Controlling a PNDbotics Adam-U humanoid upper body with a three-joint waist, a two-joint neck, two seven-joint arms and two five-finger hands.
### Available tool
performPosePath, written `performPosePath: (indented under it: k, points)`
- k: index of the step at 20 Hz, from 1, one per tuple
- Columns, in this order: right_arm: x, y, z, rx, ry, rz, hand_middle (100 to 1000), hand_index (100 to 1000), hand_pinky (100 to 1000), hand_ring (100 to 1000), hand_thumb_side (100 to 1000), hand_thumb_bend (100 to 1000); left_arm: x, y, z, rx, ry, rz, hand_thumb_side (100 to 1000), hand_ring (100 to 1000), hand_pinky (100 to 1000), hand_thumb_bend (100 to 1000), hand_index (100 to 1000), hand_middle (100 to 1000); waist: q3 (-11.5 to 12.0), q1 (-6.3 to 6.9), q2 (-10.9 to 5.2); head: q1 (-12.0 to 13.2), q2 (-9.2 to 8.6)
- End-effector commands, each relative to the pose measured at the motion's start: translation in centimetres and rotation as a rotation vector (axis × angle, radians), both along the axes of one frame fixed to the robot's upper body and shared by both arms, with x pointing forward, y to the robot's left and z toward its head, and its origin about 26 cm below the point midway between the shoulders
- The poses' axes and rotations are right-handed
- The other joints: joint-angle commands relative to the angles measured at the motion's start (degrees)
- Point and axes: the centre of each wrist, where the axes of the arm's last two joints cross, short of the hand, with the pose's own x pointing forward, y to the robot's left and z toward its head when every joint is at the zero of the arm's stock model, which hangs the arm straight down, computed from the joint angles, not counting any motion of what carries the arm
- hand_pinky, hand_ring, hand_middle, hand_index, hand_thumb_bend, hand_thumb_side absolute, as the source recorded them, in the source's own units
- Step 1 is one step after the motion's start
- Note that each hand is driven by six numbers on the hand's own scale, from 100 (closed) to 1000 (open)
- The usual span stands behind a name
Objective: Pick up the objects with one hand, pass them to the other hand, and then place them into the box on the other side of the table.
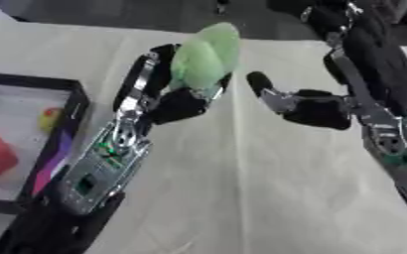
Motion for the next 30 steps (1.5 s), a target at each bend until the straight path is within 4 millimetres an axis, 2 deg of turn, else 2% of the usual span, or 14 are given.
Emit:
performPosePath:
  k: [1, 5, 11, 18, 24, 30]
  points:
    - [-0.4, -0.7, 1.0, 0.001, -0.051, -0.018, 861, 837, 905, 842, 286, 369, 0.4, 1.7, 0.8, -0.004, -0.041, 0.049, 100, 656, 711, 379, 335, 360, -0.04, 0.22, -1.21, 0.18, -0.39]
    - [-0.3, -1.6, 0.9, 0.020, -0.070, -0.055, 862, 835, 910, 846, 247, 382, 1.1, 5.1, 1.4, 0.016, -0.075, 0.148, 100, 661, 714, 364, 340, 363, 0.03, 0.55, -1.43, 0.28, 0.05]
    - [-0.2, -4.0, 1.0, 0.071, -0.093, -0.165, 862, 832, 910, 844, 222, 387, 1.8, 10.2, 2.0, 0.090, -0.099, 0.287, 100, 665, 714, 359, 344, 363, 0.08, 0.83, -1.71, 1.21, 0.41]
    - [-0.4, -8.8, 1.1, 0.242, -0.103, -0.410, 857, 826, 888, 821, 221, 353, 2.1, 16.1, 2.4, 0.197, -0.095, 0.451, 100, 665, 711, 351, 350, 362, -0.18, 0.97, -1.81, 4.90, 0.61]
    - [-1.0, -11.9, 1.4, 0.359, -0.119, -0.557, 852, 823, 882, 812, 230, 339, 1.9, 19.7, 2.2, 0.277, -0.102, 0.552, 100, 674, 714, 341, 361, 365, -0.49, 0.79, -1.41, 7.19, 0.07]
    - [-1.3, -13.2, 0.7, 0.388, -0.134, -0.637, 851, 820, 882, 811, 230, 342, 1.7, 22.5, 1.7, 0.307, -0.091, 0.648, 100, 675, 711, 343, 364, 365, -0.71, 0.62, -1.17, 8.44, -0.51]
